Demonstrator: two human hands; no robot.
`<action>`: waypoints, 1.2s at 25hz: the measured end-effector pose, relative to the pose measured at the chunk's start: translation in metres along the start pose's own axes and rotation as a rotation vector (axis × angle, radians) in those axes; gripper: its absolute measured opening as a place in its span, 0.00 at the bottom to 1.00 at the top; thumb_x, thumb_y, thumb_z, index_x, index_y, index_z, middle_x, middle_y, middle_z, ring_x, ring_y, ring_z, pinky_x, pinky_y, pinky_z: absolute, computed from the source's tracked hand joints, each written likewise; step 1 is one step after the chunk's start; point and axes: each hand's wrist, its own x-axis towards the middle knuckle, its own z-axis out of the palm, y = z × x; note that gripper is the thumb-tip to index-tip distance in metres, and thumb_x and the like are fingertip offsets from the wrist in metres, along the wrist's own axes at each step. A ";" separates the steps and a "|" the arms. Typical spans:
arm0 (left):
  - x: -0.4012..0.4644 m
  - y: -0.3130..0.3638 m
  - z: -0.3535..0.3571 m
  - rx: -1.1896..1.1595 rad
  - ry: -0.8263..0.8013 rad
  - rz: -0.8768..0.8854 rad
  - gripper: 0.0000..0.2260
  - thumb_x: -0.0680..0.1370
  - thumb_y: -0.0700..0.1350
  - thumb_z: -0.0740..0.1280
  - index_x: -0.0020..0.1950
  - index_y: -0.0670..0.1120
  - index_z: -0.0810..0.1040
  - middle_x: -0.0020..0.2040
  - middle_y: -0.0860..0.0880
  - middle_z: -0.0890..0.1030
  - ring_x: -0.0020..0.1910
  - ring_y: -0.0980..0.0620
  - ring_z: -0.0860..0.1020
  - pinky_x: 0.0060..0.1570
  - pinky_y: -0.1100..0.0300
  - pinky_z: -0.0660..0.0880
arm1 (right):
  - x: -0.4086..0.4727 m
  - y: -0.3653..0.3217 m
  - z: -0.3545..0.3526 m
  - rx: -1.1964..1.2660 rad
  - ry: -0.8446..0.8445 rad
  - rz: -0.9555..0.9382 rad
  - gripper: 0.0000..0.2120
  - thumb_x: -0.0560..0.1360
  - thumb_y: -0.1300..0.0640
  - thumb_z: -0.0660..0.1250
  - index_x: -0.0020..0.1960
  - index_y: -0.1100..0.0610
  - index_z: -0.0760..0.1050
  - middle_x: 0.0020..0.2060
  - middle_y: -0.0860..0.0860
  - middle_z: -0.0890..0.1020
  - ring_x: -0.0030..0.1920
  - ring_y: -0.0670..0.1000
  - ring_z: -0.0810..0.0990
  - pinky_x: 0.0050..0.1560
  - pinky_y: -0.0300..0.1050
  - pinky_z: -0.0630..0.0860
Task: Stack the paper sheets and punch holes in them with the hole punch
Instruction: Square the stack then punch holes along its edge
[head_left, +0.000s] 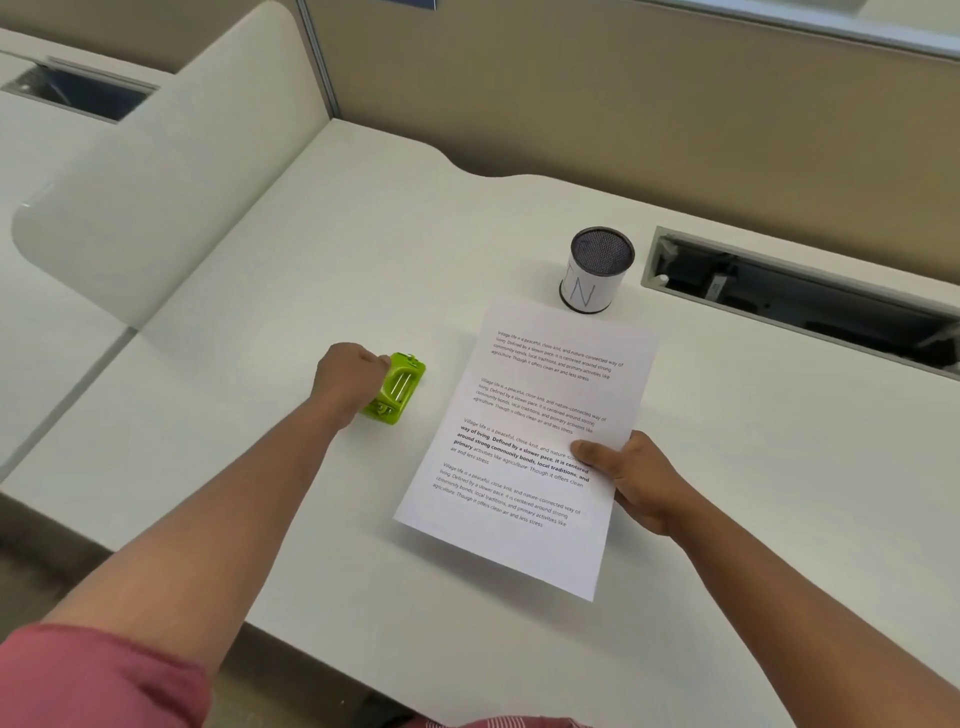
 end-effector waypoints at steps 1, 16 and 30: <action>0.000 0.000 0.001 -0.002 -0.006 0.002 0.18 0.80 0.47 0.69 0.32 0.44 0.71 0.32 0.48 0.71 0.34 0.46 0.69 0.34 0.58 0.65 | 0.001 -0.001 0.000 -0.005 0.000 0.001 0.13 0.80 0.62 0.70 0.64 0.54 0.80 0.58 0.53 0.87 0.58 0.59 0.87 0.65 0.66 0.78; -0.089 0.059 0.101 -0.239 -0.321 0.130 0.15 0.77 0.43 0.72 0.36 0.42 0.70 0.36 0.43 0.67 0.38 0.47 0.67 0.43 0.53 0.71 | -0.095 0.021 -0.118 0.079 0.115 -0.024 0.17 0.77 0.61 0.73 0.65 0.54 0.81 0.62 0.54 0.86 0.61 0.59 0.85 0.60 0.56 0.83; -0.133 0.062 0.170 -0.192 -0.366 0.125 0.14 0.74 0.45 0.73 0.35 0.42 0.71 0.35 0.42 0.68 0.36 0.46 0.67 0.42 0.52 0.72 | -0.100 0.065 -0.165 0.154 0.132 0.062 0.17 0.79 0.66 0.70 0.67 0.58 0.79 0.62 0.56 0.86 0.61 0.61 0.85 0.65 0.61 0.78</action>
